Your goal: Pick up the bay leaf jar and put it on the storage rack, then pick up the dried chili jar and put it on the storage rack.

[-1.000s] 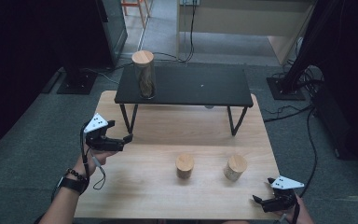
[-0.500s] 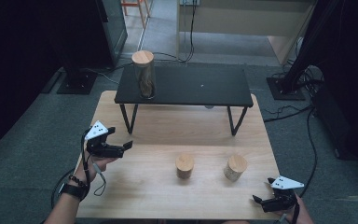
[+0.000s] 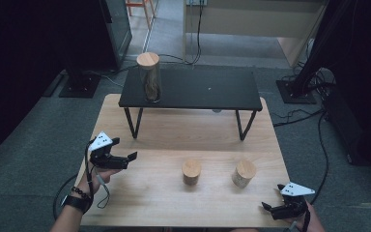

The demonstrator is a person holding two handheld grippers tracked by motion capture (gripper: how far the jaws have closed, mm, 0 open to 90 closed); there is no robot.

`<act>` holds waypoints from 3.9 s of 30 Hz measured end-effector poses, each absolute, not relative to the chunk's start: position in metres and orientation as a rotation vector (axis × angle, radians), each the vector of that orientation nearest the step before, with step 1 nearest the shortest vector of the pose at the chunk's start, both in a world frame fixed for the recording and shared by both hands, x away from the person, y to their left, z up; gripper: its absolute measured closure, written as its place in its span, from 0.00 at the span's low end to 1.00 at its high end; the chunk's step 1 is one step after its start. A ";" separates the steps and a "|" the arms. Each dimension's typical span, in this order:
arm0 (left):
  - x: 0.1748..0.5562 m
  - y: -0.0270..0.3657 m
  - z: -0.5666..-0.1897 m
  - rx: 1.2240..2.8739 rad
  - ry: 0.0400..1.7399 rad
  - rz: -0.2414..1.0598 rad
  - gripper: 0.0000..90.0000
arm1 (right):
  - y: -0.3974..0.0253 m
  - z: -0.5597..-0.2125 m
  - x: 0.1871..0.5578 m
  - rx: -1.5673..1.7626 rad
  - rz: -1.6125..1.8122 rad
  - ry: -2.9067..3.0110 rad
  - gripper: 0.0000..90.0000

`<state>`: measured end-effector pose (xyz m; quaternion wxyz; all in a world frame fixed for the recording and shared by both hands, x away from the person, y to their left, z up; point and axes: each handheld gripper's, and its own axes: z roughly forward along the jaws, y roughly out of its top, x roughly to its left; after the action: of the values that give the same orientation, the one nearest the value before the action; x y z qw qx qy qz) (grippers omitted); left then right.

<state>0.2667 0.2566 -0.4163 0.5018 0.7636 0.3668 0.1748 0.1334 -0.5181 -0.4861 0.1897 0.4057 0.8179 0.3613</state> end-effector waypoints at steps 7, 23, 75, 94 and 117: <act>0.264 0.259 -0.422 1.834 0.904 0.415 0.01 | -0.518 -0.486 0.134 1.142 1.015 2.300 0.00; 0.257 0.263 -0.442 1.829 0.938 0.401 0.01 | -0.519 -0.486 0.134 1.142 1.018 2.303 0.00; 0.235 0.277 -0.495 1.834 0.990 0.287 0.01 | -0.519 -0.487 0.132 1.161 1.025 2.279 0.00; 0.233 0.282 -0.498 1.795 1.012 0.274 0.01 | -0.513 -0.480 0.127 1.243 1.010 2.205 0.00; 0.233 0.288 -0.502 1.758 1.017 0.249 0.01 | -0.457 -0.438 0.140 1.274 0.951 2.274 0.00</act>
<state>0.2326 0.2875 -0.5020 0.5207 0.7336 0.4242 0.1037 0.1403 -0.4569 -0.4382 0.1822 0.4514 0.8059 0.3370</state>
